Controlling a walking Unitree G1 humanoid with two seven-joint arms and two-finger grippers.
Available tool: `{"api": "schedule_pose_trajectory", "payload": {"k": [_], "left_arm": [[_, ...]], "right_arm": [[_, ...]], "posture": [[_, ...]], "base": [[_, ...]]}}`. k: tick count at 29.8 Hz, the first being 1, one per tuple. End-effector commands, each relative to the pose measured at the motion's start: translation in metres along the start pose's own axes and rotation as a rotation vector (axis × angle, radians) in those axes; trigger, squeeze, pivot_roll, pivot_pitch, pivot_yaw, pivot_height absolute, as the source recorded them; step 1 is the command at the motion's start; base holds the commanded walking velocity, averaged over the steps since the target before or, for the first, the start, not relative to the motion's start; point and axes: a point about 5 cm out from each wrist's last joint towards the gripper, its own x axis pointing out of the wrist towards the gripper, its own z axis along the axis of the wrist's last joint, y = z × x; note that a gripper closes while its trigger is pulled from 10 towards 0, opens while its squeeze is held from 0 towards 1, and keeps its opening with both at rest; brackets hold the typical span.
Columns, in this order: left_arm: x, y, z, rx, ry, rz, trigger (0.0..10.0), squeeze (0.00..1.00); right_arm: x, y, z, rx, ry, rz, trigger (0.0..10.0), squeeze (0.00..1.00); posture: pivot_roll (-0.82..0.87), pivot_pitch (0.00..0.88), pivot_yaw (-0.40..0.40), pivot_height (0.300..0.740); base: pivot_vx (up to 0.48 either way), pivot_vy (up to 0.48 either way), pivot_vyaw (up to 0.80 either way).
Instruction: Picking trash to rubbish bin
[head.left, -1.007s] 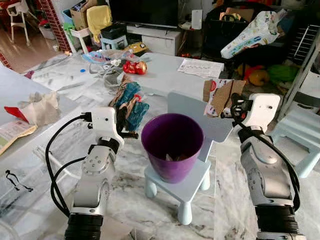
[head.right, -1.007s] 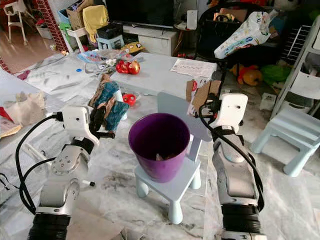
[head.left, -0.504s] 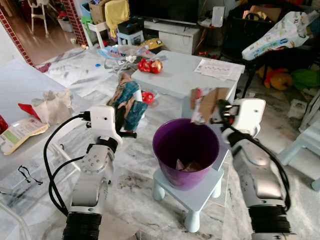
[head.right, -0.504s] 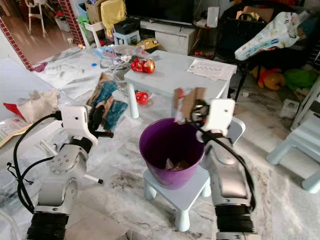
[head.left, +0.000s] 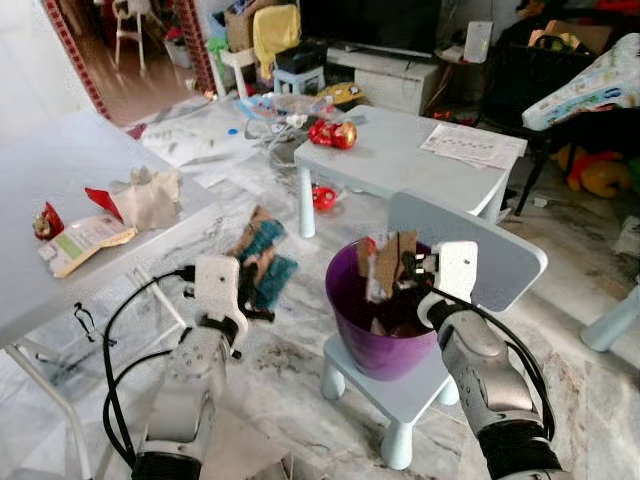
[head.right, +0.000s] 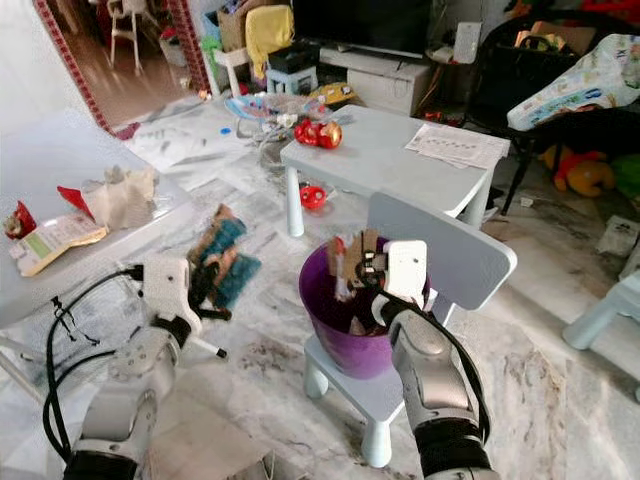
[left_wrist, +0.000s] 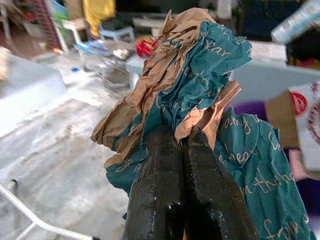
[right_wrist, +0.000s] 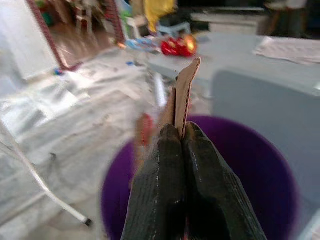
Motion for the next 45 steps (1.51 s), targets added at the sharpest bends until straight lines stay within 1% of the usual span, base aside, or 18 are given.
{"api": "schedule_pose_trajectory", "payload": {"k": [1,2,5,6,9,13,16,18,21,22,24,26,28,32,35,37,42,45], "left_arm": [[-0.002,0.003,-0.005,0.026,0.023,-0.009,10.0,0.00],[-0.005,0.001,-0.008,0.028,0.040,-0.033,10.0,0.00],[-0.009,0.000,-0.012,0.033,0.060,-0.062,10.0,0.00],[-0.012,-0.002,-0.015,0.034,0.073,-0.092,10.0,0.00],[-0.018,-0.005,-0.019,0.032,0.097,-0.149,10.0,0.00],[-0.031,-0.004,-0.025,0.031,0.149,-0.228,10.0,0.00],[-0.036,-0.003,-0.025,0.034,0.150,-0.236,10.0,0.00],[-0.038,-0.002,-0.025,0.043,0.156,-0.236,10.0,0.00],[-0.047,-0.001,-0.025,0.063,0.171,-0.249,10.0,0.00],[-0.048,-0.001,-0.025,0.062,0.172,-0.251,10.0,0.00],[-0.049,-0.002,-0.024,0.060,0.174,-0.252,10.0,0.00],[-0.052,0.000,-0.023,0.058,0.176,-0.246,10.0,0.00],[-0.052,0.001,-0.023,0.056,0.178,-0.239,10.0,0.00],[-0.050,0.001,-0.022,0.054,0.177,-0.237,10.0,0.00],[-0.045,-0.001,-0.018,0.049,0.159,-0.237,10.0,0.00],[-0.041,-0.002,-0.014,0.041,0.142,-0.226,10.0,0.00],[-0.030,0.004,-0.004,0.010,0.094,-0.140,10.0,0.00],[-0.017,0.011,0.009,0.001,0.026,-0.064,10.0,0.00]], "right_arm": [[0.006,-0.001,0.009,-0.014,-0.040,-0.017,10.0,0.00],[0.007,-0.005,0.007,-0.015,-0.043,-0.041,10.0,0.00],[0.008,-0.008,0.004,-0.022,-0.042,-0.056,10.0,0.00],[0.010,-0.009,0.000,-0.033,-0.032,-0.059,10.0,0.00],[0.013,-0.008,-0.007,-0.035,-0.010,-0.056,10.0,0.00],[0.019,-0.001,-0.017,-0.062,0.043,-0.026,10.0,0.00],[0.022,0.002,-0.019,-0.086,0.056,-0.027,10.0,0.00],[0.024,0.003,-0.019,-0.083,0.064,-0.029,10.0,0.00],[0.029,0.003,-0.016,-0.119,0.060,-0.066,10.0,0.00],[0.029,0.000,-0.015,-0.127,0.061,-0.093,10.0,0.98],[0.030,-0.004,-0.014,-0.126,0.062,-0.134,10.0,1.00],[0.029,-0.015,-0.012,-0.146,0.066,-0.201,10.0,1.00],[0.029,-0.020,-0.011,-0.153,0.060,-0.229,10.0,1.00],[0.026,-0.027,-0.012,-0.154,0.059,-0.250,10.0,1.00],[0.024,-0.032,-0.013,-0.147,0.055,-0.265,10.0,1.00],[0.024,-0.032,-0.013,-0.147,0.050,-0.256,10.0,1.00],[0.024,-0.026,-0.010,-0.152,0.005,-0.209,10.0,1.00],[0.023,-0.017,-0.007,-0.148,-0.057,-0.147,10.0,1.00]], "posture": [[0.04,0.014,0.090,0.740],[0.04,0.015,0.096,0.740],[0.05,0.018,0.104,0.740],[0.06,0.020,0.108,0.740],[0.08,0.023,0.116,0.740],[0.11,0.029,0.126,0.740],[0.14,0.035,0.133,0.740],[0.15,0.037,0.134,0.740],[0.18,0.049,0.143,0.740],[0.19,0.050,0.142,0.740],[0.19,0.052,0.142,0.740],[0.19,0.057,0.142,0.740],[0.19,0.060,0.142,0.740],[0.18,0.063,0.142,0.740],[0.16,0.065,0.137,0.740],[0.15,0.063,0.130,0.740],[0.12,0.056,0.113,0.740],[0.09,0.048,0.097,0.740]], "base": [[0.000,0.000,0.00],[0.000,0.000,0.00],[0.000,0.000,0.00],[0.000,0.000,0.00],[0.000,0.000,0.00],[0.000,0.000,0.00],[0.000,0.000,0.00],[0.000,0.000,0.00],[0.000,0.000,0.00],[0.000,0.000,0.00],[0.000,0.000,0.00],[0.000,0.000,0.00],[0.000,0.000,0.00],[0.000,0.000,0.00],[0.000,0.000,0.00],[0.000,0.000,0.00],[0.000,0.000,0.00],[0.000,0.000,0.00]]}}
